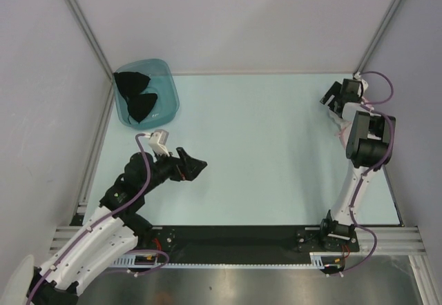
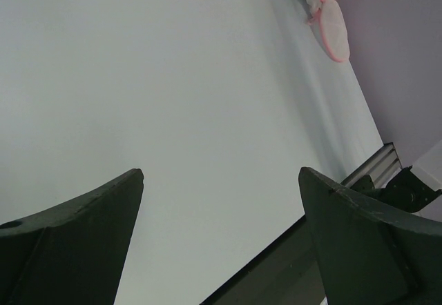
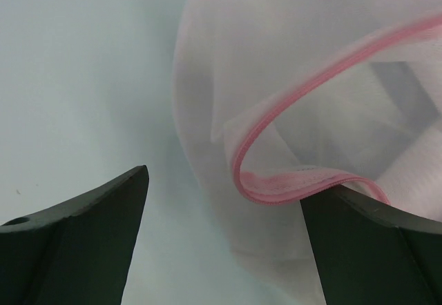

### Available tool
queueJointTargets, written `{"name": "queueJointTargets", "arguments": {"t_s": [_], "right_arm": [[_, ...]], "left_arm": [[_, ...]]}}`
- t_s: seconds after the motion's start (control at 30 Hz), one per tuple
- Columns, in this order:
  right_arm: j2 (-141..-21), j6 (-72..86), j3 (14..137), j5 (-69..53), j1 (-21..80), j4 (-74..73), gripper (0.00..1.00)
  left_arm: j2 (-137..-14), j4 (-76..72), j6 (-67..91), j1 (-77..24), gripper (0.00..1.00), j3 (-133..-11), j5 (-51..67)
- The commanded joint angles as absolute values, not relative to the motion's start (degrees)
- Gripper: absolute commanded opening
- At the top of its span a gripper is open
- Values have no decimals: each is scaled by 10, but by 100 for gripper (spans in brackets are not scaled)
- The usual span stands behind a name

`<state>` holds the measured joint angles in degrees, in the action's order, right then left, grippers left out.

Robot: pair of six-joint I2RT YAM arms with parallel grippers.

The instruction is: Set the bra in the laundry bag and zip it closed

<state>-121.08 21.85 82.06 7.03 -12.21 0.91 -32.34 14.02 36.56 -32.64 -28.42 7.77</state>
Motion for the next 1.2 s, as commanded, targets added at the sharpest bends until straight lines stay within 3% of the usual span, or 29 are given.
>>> {"name": "queueJointTargets", "arguments": {"t_s": [0.0,0.2,0.37,0.6,0.77,0.83,0.97,1.17], "right_arm": [[-1241,150,897,2,-83,24,89],[-1240,73,937,-111,13,-52,77],[-1145,77,826,-120,36,-73,78],[-983,145,658,-162,-34,20,86],[-1035,219,731,-162,-61,4,85],[-1060,280,756,-143,-70,-21,99],[-1080,320,763,-96,-77,-28,100],[-1069,358,746,49,-83,-91,100]], "left_arm": [[-328,134,362,-324,100,-298,75],[-362,129,359,-323,100,-303,66],[-392,86,368,-323,99,-305,84],[-546,-32,392,-330,94,-358,109],[-783,-45,351,-351,90,-557,116],[-868,-31,324,-362,89,-675,126],[-1106,31,287,-374,81,-904,110],[-1346,127,293,-388,80,-1278,26]]}}
